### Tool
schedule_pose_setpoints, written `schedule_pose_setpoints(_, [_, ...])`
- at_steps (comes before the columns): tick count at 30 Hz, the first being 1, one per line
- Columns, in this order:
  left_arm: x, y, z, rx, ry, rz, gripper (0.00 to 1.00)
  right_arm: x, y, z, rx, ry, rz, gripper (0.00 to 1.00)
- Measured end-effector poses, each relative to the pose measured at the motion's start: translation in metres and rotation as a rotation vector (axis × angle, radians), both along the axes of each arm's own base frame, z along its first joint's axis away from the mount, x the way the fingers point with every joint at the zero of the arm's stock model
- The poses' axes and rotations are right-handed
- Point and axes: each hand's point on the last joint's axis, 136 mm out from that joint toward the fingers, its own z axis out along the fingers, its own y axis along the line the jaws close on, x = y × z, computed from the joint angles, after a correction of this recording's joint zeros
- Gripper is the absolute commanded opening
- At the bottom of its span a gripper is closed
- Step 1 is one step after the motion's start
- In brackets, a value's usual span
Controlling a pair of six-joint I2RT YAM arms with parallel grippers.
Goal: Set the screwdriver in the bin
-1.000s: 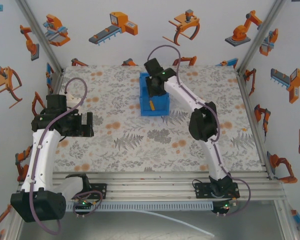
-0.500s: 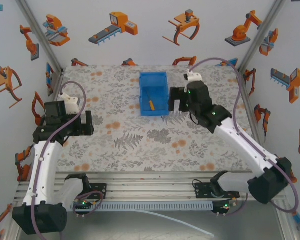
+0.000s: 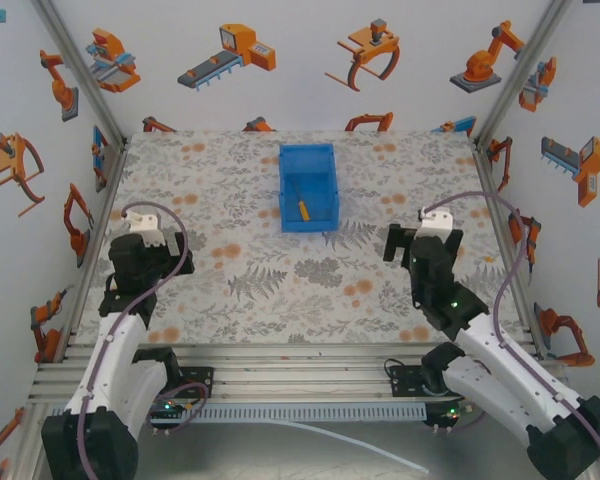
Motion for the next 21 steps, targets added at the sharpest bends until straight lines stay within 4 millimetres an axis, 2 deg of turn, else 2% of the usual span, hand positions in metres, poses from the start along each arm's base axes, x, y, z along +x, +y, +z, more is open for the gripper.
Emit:
schedule_pose_setpoints(4, [0.005, -0.001, -0.021, 0.005, -0.014, -0.007, 0.97, 0.007, -0.037, -0.042, -0.092, 0.055, -0.122, 0.99])
schedule_pose_setpoints(8, [0.02, -0.004, -0.018, 0.018, -0.061, -0.04, 0.97, 0.015, -0.064, -0.064, -0.132, 0.08, -0.203, 0.99])
schedule_pose_setpoints(12, [0.035, -0.005, -0.025, 0.025, -0.073, -0.051, 0.97, 0.025, -0.078, -0.076, -0.129, 0.074, -0.236, 0.99])
schedule_pose_setpoints(21, [0.063, -0.002, -0.066, 0.007, -0.041, -0.025, 0.97, 0.055, -0.097, -0.103, -0.102, 0.066, -0.263, 0.99])
